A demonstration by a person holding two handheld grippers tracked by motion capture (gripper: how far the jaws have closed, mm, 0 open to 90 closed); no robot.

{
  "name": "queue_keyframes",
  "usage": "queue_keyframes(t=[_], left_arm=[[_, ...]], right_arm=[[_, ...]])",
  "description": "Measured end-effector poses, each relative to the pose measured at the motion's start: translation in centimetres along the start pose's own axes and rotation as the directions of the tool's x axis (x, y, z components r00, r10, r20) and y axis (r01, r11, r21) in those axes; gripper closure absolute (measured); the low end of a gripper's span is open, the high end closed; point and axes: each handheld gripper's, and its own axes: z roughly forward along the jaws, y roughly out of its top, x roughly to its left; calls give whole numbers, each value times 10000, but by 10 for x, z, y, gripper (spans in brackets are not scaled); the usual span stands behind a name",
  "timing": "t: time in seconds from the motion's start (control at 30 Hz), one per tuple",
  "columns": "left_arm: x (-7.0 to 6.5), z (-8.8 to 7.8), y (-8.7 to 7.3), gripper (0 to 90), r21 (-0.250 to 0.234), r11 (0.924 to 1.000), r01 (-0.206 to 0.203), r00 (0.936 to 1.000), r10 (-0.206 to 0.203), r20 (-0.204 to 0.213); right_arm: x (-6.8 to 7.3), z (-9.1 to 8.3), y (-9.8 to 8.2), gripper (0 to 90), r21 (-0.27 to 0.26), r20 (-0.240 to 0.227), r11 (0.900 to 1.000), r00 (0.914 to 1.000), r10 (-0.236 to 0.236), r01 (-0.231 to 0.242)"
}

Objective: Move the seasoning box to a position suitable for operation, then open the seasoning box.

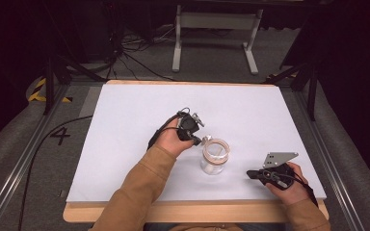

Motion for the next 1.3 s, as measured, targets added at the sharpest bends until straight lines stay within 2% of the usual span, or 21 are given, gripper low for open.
queue_keyframes(t=[0.13, 0.37, 0.5, 0.57, 0.67, 0.77, 0.83, 0.9, 1.0, 1.07, 1.1, 1.2, 1.23, 1.27, 1.3], left_arm=[[0, 3, 2, 897, -32, 9999, -111, 9998, 110, -176], [3, 11, 7, 897, -596, 9982, -84, 9996, 69, -263], [4, 20, 10, 898, -1090, 9939, -134, 9995, 103, -288], [5, 23, 11, 898, -1039, 9943, -233, 9994, 204, -286], [6, 19, 9, 898, -1267, 9919, -76, 9999, 63, -104], [8, 6, 8, 898, -1584, 9873, 95, 9999, -114, -110], [6, -3, 8, 897, -2072, 9782, 153, 9998, -183, -126], [2, -10, 9, 898, -2506, 9681, 52, 9999, -88, -132], [-3, -18, 13, 898, -3258, 9454, -45, 10000, 47, 0], [-7, -19, 14, 897, -3731, 9277, -91, 9999, 125, 65], [-7, -19, 14, 898, -3731, 9277, -91, 9999, 125, 65], [-9, -16, 15, 897, -4328, 9014, -137, 9999, 163, 23], [-9, -14, 15, 897, -4621, 8868, -60, 9998, 142, 143], [-8, -12, 15, 896, -4748, 8800, -67, 9998, 150, 138], [-8, -9, 15, 896, -4782, 8782, -34, 9999, 97, 107]], right_arm=[[0, -2, -1, 900, -56, 48, 10000, 10000, 62, -62], [3, -3, -4, 900, -7, 80, 10000, 9999, 68, -68], [4, -7, -8, 900, -50, 169, 9998, 9997, 183, -183], [3, -8, -9, 900, -57, 194, 9997, 9995, 246, -245], [4, -7, -8, 900, -18, 204, 9998, 9996, 204, -204], [4, -6, -8, 900, -47, 191, 9998, 9997, 176, -175], [3, -6, -7, 900, -91, 230, 9997, 9995, 225, -223], [3, -7, -7, 900, -183, 291, 9994, 9991, 308, -303], [4, -9, -5, 900, -385, 315, 9986, 9988, 375, -363], [5, -9, -4, 900, -547, 235, 9976, 9987, 442, -428], [6, -9, -3, 900, -604, 148, 9970, 9987, 490, -480], [8, -6, 0, 900, -768, -1, 9959, 9989, 471, -470], [10, -5, 1, 900, -823, -36, 9956, 9990, 455, -457], [12, -3, 4, 900, -892, -119, 9951, 9990, 422, -431], [14, -1, 6, 900, -936, -190, 9947, 9990, 407, -423]])
